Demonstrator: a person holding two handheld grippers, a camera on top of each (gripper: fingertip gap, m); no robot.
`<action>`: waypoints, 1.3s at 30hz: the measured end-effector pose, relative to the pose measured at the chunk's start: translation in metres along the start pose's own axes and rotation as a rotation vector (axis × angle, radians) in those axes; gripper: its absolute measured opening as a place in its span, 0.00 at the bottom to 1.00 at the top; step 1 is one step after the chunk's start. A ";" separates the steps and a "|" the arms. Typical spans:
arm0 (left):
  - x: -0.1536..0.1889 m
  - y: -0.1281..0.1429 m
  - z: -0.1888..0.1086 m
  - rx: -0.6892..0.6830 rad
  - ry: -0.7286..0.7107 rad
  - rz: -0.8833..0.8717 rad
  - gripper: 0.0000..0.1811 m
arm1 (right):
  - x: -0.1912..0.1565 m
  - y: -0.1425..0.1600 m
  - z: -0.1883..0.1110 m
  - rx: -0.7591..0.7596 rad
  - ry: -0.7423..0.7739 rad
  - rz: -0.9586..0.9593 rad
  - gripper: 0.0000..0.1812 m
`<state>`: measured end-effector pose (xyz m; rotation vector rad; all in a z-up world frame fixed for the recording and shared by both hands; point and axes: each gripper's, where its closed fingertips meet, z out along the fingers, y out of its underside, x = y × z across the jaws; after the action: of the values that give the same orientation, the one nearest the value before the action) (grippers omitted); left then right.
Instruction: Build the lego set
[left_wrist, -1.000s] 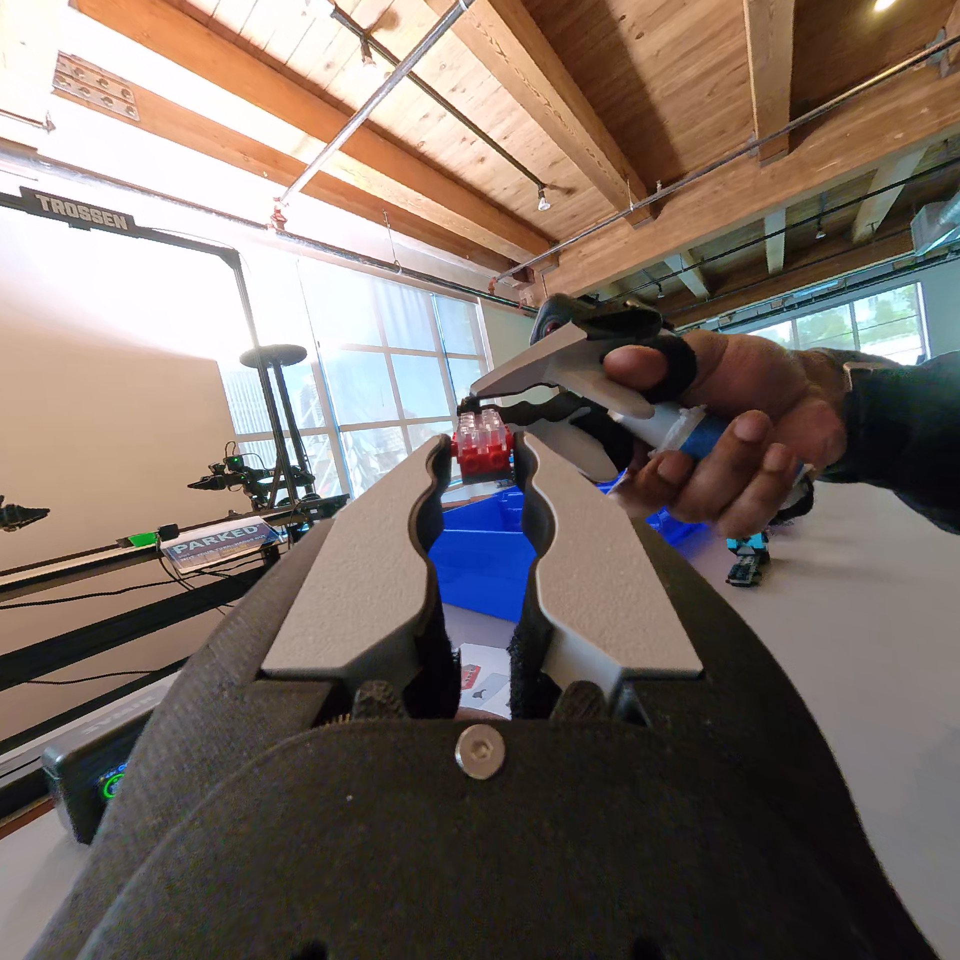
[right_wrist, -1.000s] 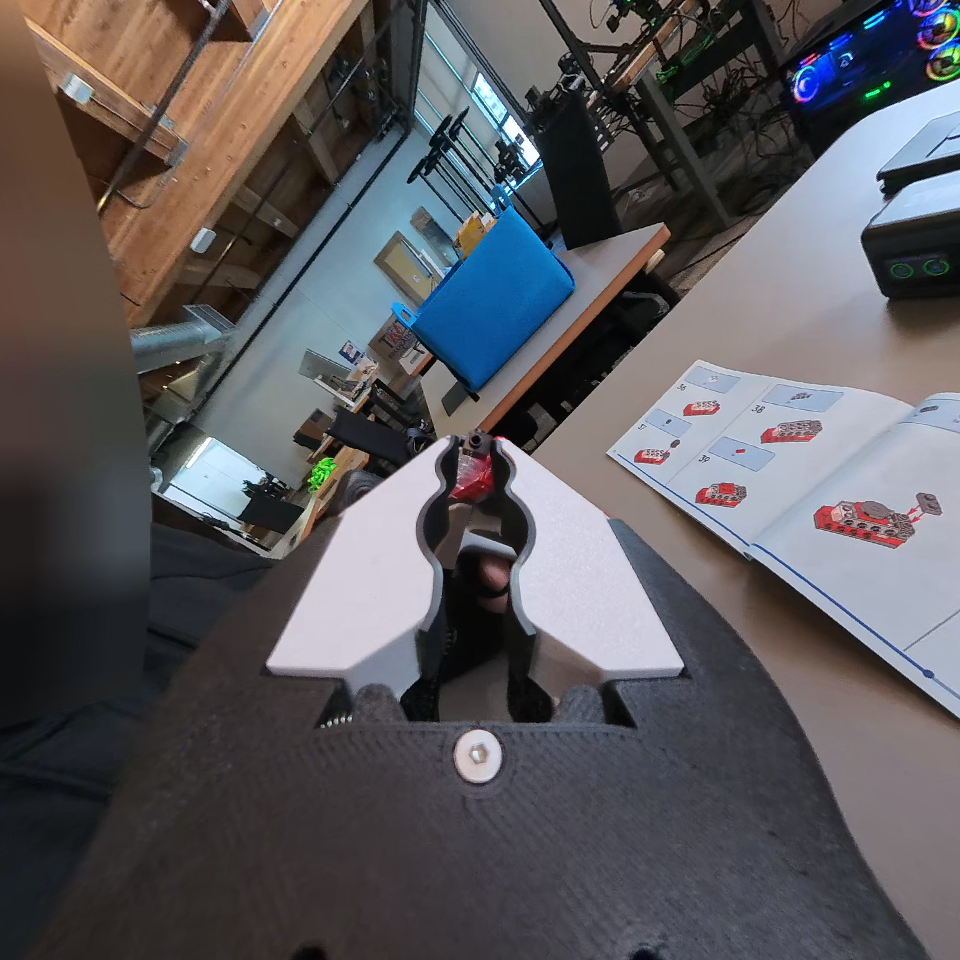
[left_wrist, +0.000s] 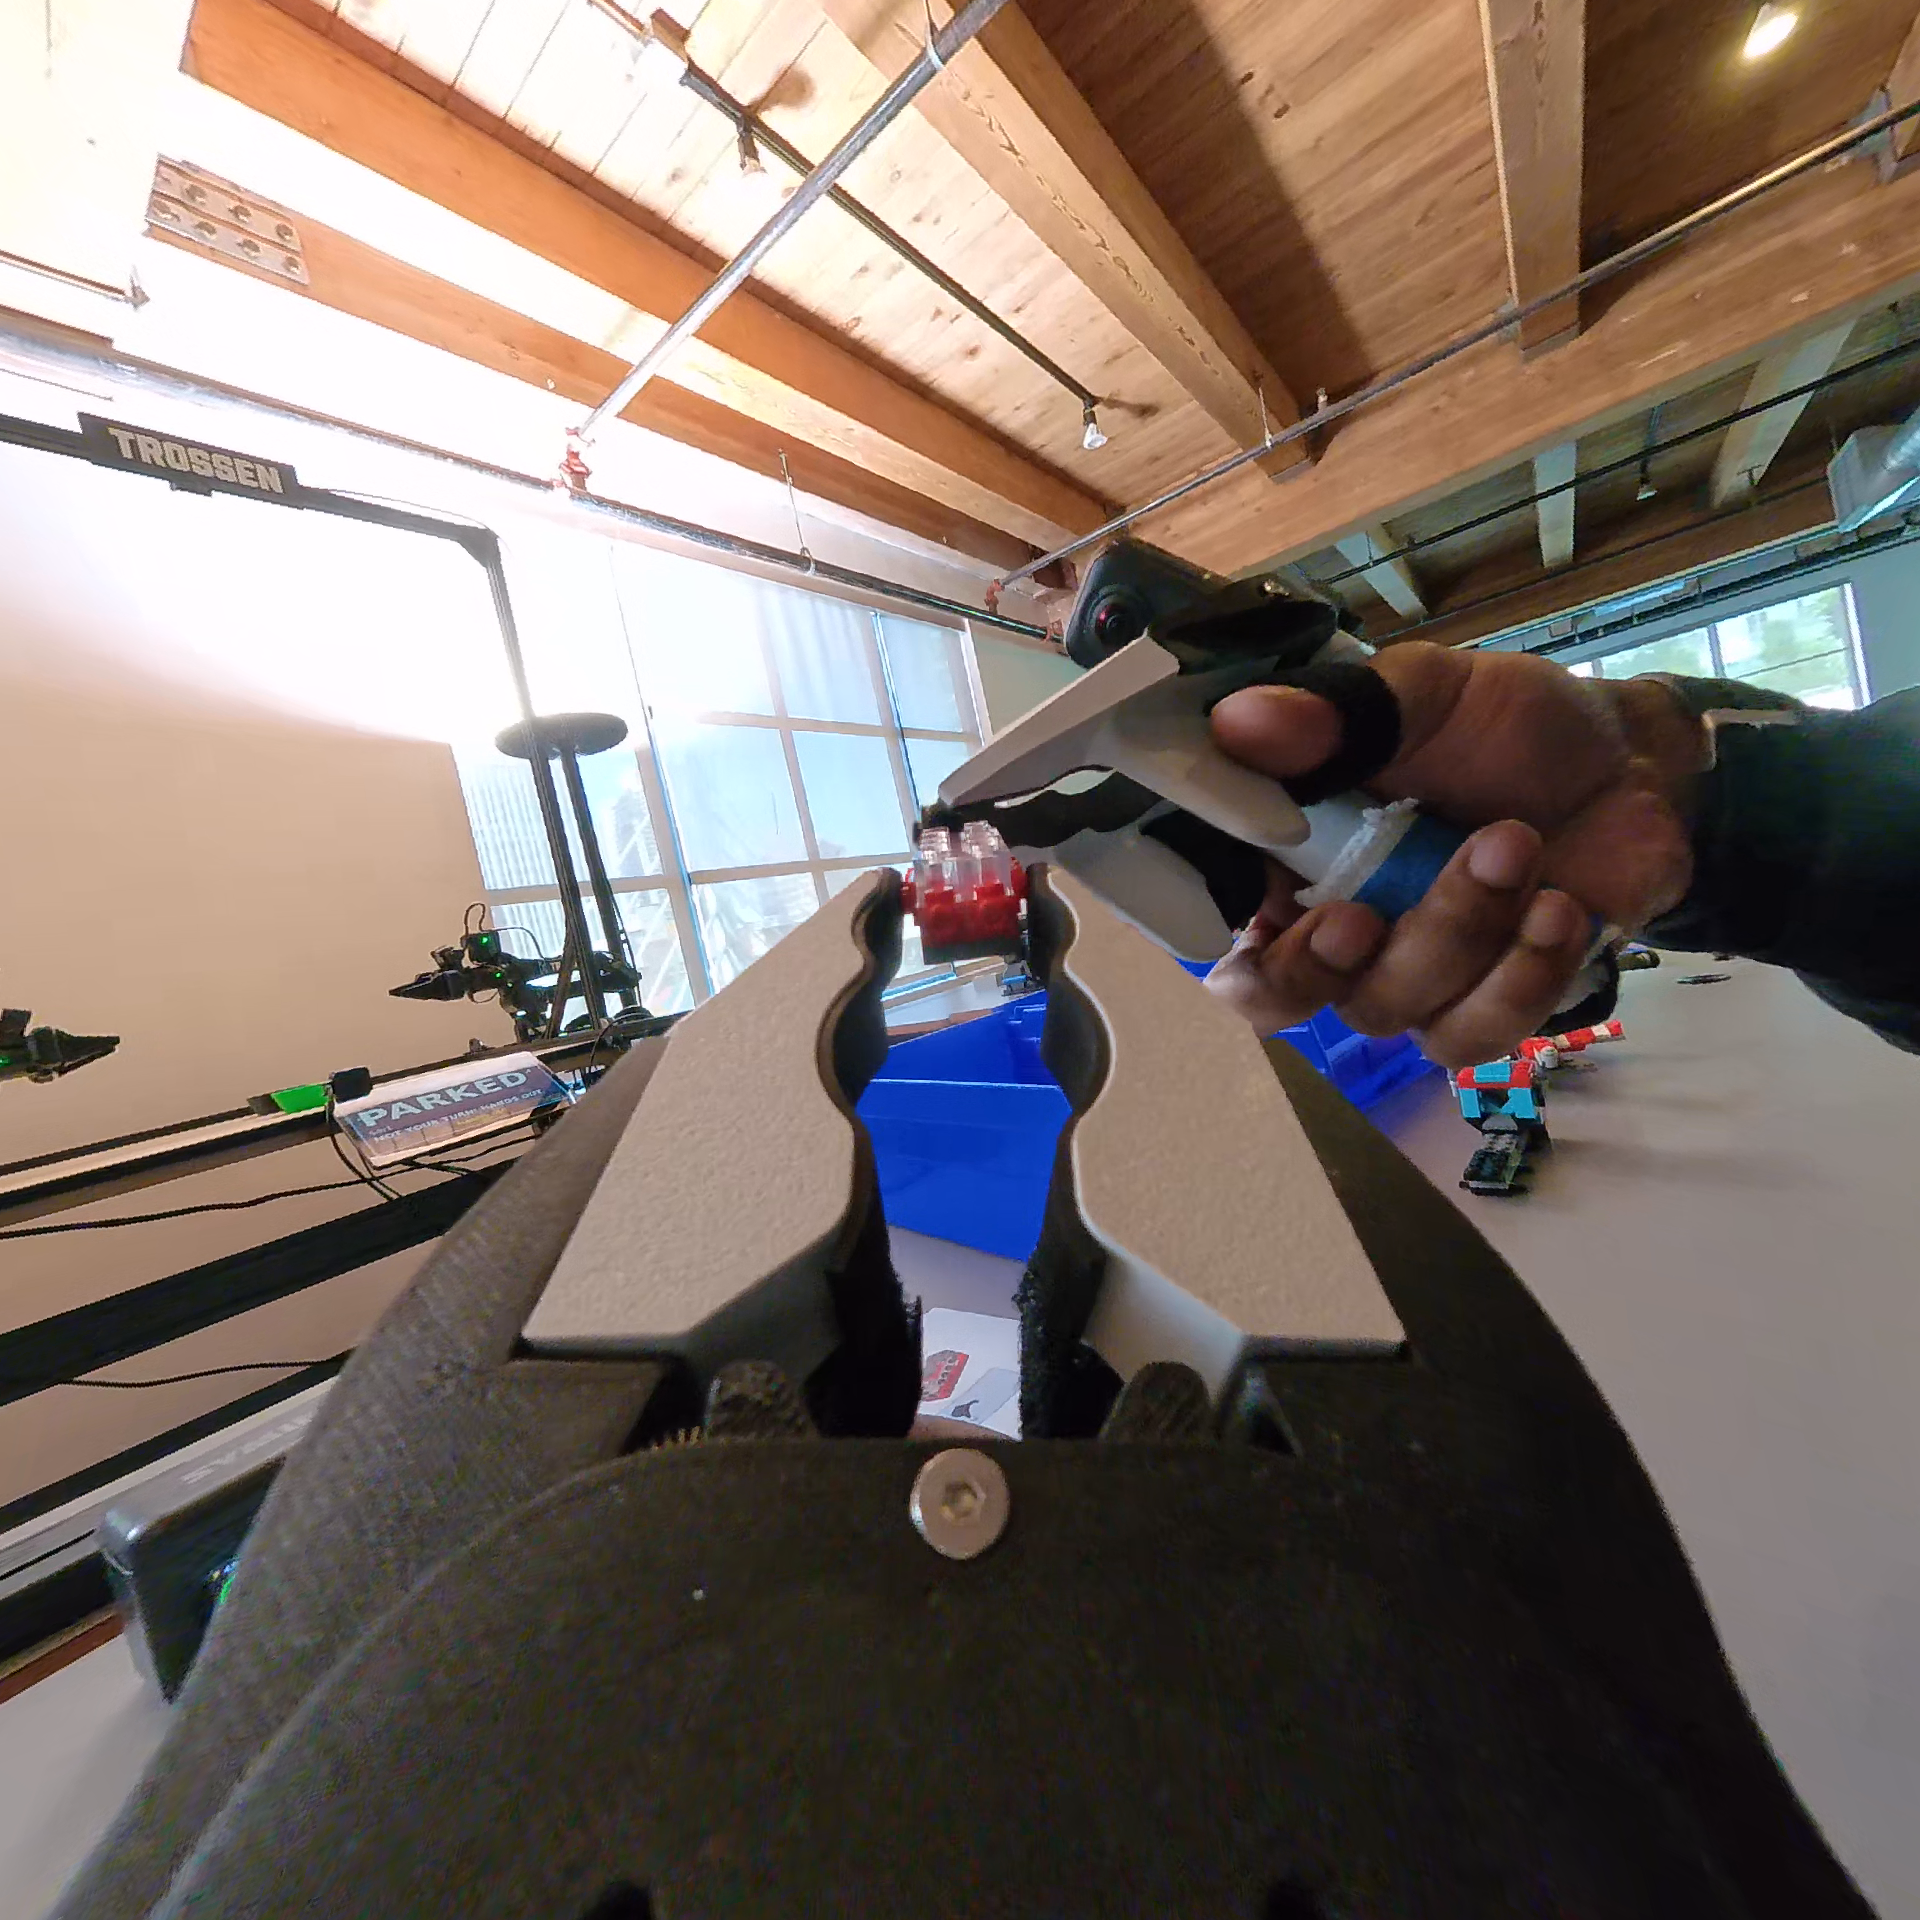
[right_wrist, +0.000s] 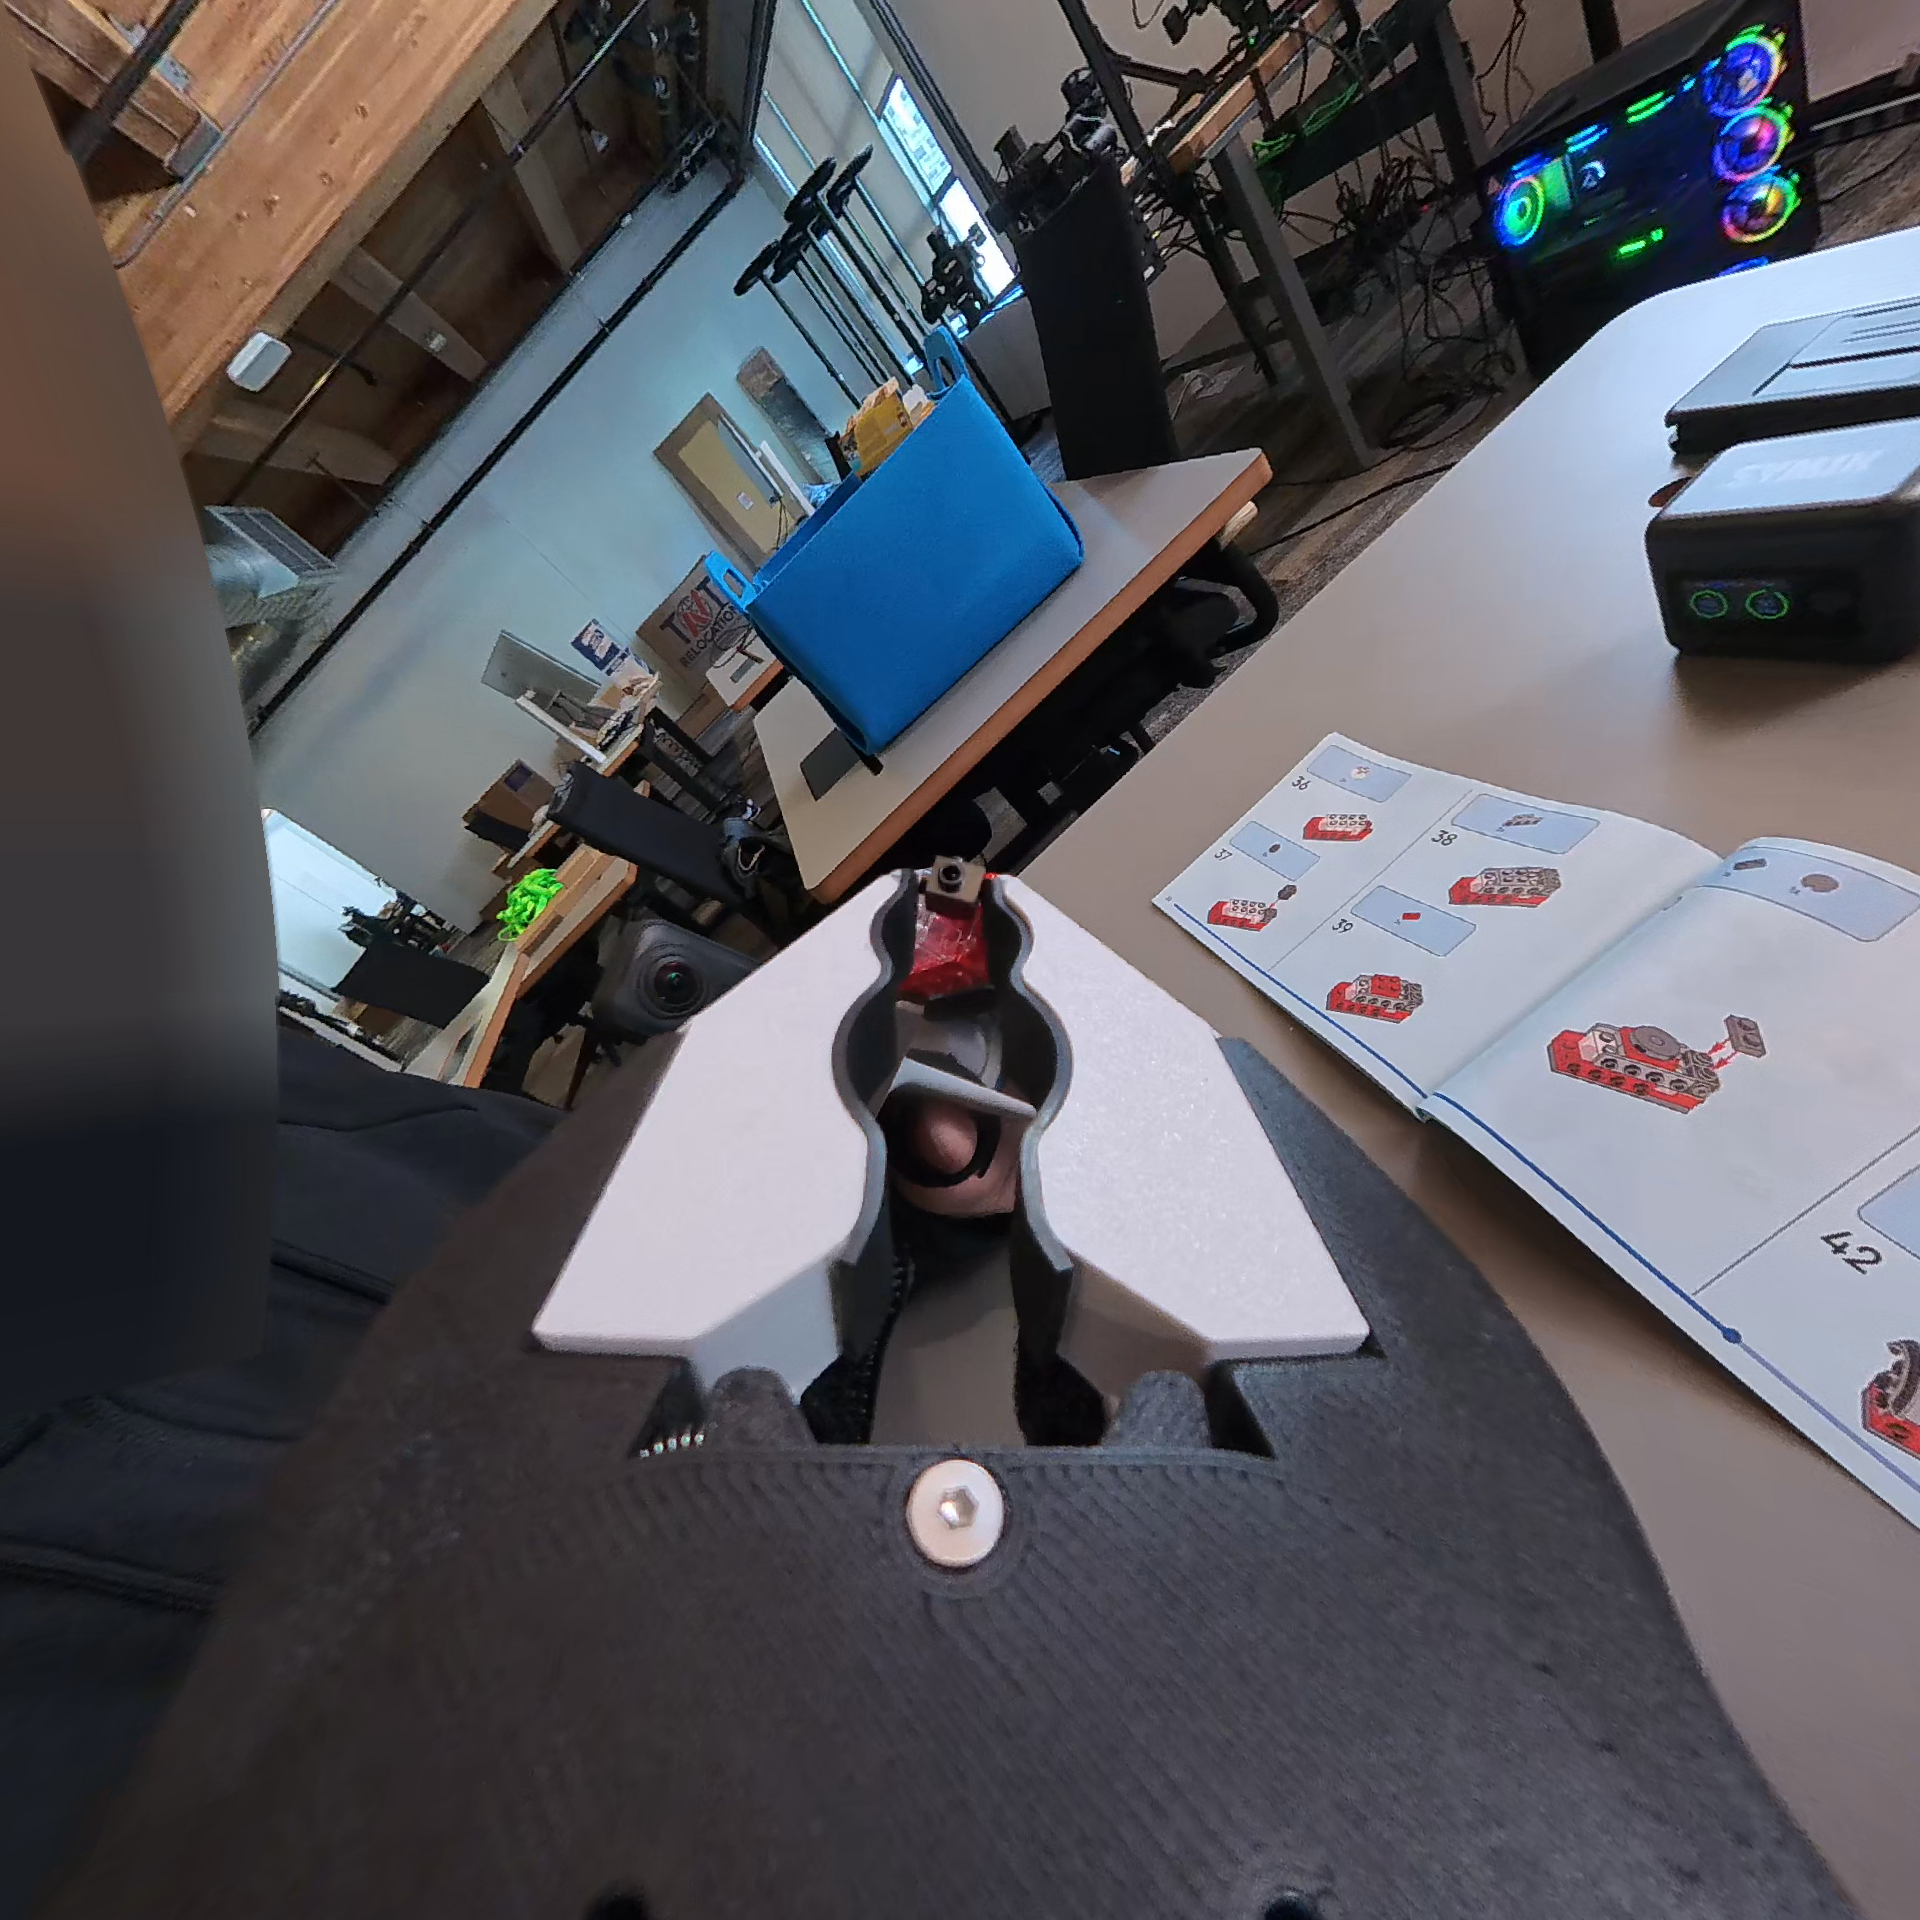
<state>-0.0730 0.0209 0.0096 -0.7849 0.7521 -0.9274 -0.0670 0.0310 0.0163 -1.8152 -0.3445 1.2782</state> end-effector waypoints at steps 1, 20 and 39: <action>0.000 0.000 0.000 0.002 0.000 -0.003 0.13 | 0.000 0.000 0.000 0.001 0.003 -0.002 0.07; -0.001 -0.009 -0.003 0.033 -0.011 -0.040 0.13 | -0.009 0.000 0.004 0.016 0.054 -0.047 0.10; -0.006 -0.015 -0.007 0.080 -0.020 -0.170 0.13 | -0.011 -0.004 0.010 0.094 0.031 0.053 0.09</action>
<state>-0.0869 0.0193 0.0200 -0.7948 0.6337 -1.0941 -0.0790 0.0312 0.0255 -1.7730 -0.2163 1.2797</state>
